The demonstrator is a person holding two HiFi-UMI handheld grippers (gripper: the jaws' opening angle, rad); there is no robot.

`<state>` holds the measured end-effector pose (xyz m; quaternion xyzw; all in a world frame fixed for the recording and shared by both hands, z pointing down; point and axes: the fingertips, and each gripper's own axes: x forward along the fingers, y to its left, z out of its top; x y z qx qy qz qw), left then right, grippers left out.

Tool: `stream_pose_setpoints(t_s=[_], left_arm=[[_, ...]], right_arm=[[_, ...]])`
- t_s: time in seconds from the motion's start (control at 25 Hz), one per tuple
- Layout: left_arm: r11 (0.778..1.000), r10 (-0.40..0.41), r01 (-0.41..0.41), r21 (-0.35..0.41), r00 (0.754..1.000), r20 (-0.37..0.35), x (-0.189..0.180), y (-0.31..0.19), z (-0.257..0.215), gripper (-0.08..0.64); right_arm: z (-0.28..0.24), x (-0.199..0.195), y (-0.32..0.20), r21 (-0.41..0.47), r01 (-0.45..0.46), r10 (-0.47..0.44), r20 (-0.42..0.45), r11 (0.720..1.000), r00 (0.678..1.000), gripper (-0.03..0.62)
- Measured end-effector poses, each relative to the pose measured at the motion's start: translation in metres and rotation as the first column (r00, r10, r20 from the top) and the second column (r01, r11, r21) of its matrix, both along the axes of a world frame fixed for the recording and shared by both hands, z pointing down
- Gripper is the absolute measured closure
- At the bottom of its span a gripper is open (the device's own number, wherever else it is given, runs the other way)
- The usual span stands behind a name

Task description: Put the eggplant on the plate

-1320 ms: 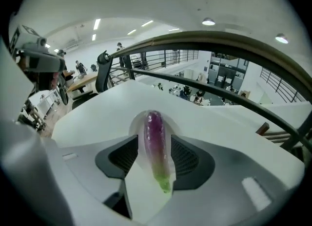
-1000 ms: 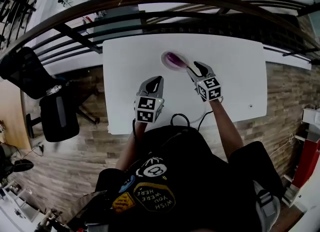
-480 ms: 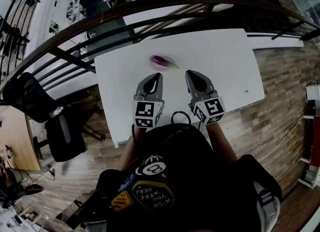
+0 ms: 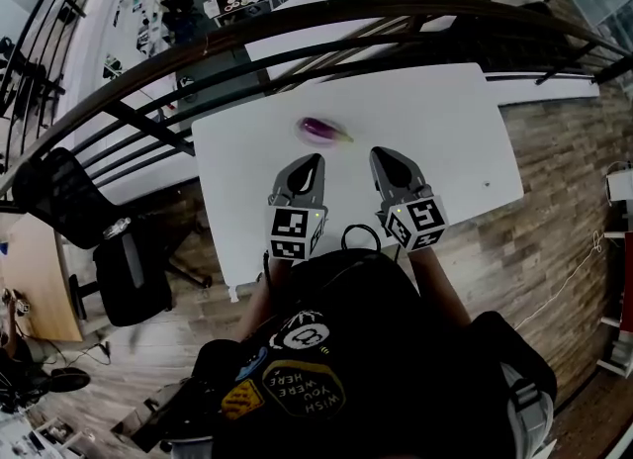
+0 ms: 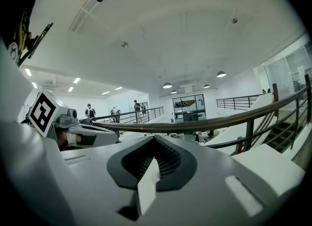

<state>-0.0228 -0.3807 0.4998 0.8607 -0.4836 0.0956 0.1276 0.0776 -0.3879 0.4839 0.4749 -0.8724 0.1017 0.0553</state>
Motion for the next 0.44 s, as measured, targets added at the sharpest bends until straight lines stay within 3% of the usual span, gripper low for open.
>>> stream_pose_setpoints(t_s=[0.44], left_arm=[[1.000, -0.004, 0.004, -0.007, 1.000, 0.012, -0.003, 0.017, 0.002, 0.555]], right_arm=[[0.004, -0.005, 0.016, -0.021, 0.038, -0.038, 0.000, 0.999, 0.999, 0.591]])
